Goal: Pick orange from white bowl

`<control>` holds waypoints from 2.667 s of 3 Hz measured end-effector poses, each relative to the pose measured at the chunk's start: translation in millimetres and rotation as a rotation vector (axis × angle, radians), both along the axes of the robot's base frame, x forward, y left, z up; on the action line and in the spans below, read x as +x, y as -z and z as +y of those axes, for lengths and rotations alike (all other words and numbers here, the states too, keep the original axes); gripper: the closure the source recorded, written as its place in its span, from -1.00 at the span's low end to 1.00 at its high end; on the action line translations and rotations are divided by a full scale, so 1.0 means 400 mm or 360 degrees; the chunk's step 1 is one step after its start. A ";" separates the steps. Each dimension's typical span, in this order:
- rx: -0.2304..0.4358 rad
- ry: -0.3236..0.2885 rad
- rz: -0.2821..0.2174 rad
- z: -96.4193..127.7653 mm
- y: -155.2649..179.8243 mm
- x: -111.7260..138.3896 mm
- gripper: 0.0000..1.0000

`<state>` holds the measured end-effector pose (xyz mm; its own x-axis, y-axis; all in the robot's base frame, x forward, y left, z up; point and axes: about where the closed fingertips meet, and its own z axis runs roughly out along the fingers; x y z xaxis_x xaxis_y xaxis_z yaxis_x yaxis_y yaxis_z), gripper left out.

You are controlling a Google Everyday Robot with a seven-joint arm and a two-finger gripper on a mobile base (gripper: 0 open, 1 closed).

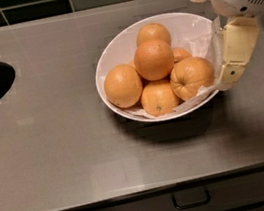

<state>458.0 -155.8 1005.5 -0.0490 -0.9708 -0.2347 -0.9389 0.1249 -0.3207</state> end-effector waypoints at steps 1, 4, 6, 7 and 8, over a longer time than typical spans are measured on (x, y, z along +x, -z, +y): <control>0.0021 -0.0062 0.0007 0.036 0.009 0.022 -1.00; 0.0071 -0.0078 0.0069 0.112 0.031 0.072 -1.00; 0.0091 -0.0089 0.0142 0.161 0.066 0.102 -1.00; 0.0091 -0.0084 0.0165 0.170 0.079 0.112 -0.94; 0.0084 -0.0079 0.0171 0.177 0.080 0.125 -0.70</control>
Offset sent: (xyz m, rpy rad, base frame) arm 0.0078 0.0129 -0.0031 0.0117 0.0037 0.0348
